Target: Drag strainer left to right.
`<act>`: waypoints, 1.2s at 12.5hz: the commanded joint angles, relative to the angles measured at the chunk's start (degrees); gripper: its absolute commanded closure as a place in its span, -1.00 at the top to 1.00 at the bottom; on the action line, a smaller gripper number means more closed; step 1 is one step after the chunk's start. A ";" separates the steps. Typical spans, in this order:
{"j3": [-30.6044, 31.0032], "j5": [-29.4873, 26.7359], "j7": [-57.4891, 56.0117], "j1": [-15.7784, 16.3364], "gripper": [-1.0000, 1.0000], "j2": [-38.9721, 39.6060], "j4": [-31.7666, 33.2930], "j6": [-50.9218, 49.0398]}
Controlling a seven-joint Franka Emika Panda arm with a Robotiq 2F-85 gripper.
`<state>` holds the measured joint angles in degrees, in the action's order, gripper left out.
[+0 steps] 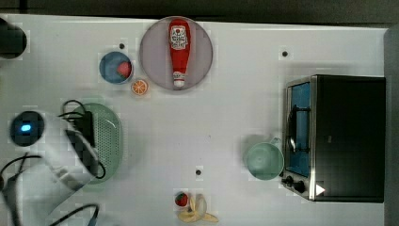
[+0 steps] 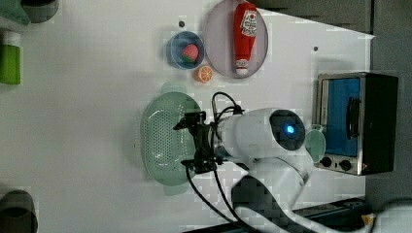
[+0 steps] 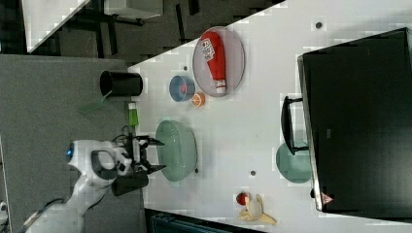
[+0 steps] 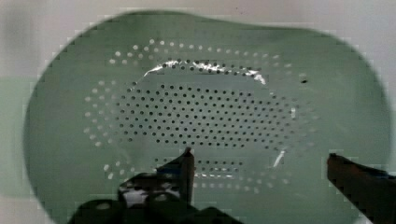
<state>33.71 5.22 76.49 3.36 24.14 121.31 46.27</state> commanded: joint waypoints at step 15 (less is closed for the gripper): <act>-10.42 6.30 3.55 0.25 1.00 4.63 8.39 16.06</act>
<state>24.91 11.92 78.50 2.95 31.73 129.14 62.89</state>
